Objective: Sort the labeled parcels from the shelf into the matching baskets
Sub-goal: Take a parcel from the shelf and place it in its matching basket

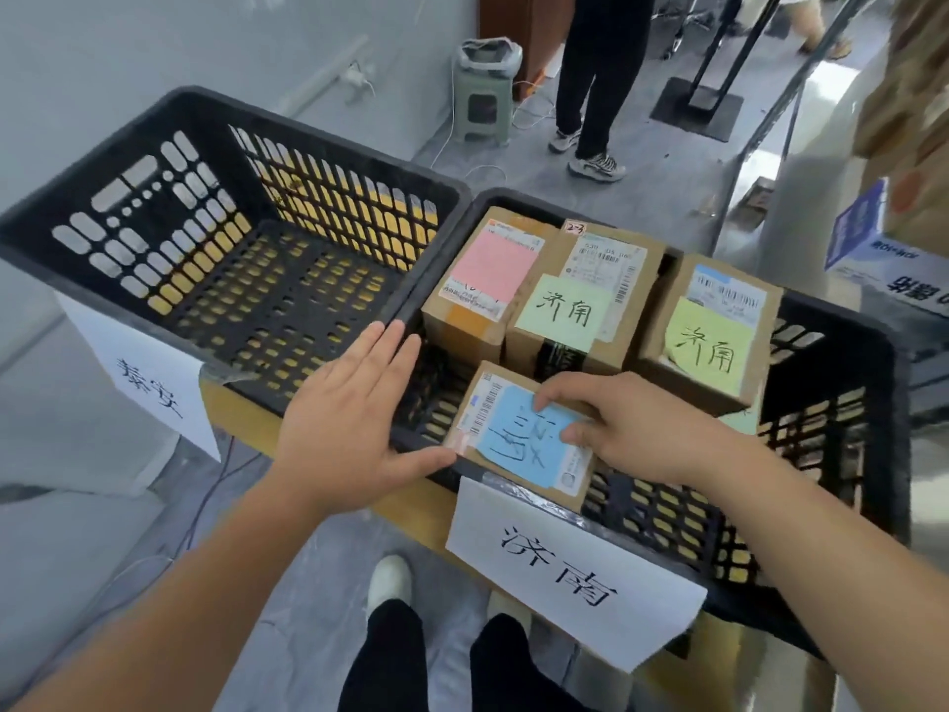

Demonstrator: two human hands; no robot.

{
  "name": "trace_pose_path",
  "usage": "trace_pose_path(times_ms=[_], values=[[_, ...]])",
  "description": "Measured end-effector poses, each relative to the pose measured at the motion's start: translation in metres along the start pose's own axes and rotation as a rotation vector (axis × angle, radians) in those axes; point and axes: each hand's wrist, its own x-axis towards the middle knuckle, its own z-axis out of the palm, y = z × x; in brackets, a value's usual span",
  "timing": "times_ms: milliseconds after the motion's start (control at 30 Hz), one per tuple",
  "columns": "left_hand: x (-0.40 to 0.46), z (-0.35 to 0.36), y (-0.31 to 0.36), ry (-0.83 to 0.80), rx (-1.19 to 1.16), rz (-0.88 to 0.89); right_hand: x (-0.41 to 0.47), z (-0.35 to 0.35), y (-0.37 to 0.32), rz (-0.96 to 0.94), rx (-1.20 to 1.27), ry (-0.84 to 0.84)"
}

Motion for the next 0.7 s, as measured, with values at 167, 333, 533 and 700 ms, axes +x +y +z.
trace_pose_path(times_ms=[167, 333, 533, 700], values=[[0.0, 0.002, 0.004, 0.005, 0.043, -0.012, 0.041, 0.034, 0.012, -0.039, 0.002, 0.004], [0.0, 0.002, 0.006, 0.008, 0.041, -0.006, 0.078, 0.059, 0.019, -0.031, 0.011, -0.009], [0.0, 0.002, 0.005, -0.006, 0.041, -0.015, 0.113, 0.079, 0.02, -0.035, -0.014, -0.04], [0.0, 0.003, 0.002, 0.005, 0.032, 0.004, 0.123, 0.092, 0.036, 0.014, -0.084, -0.108]])
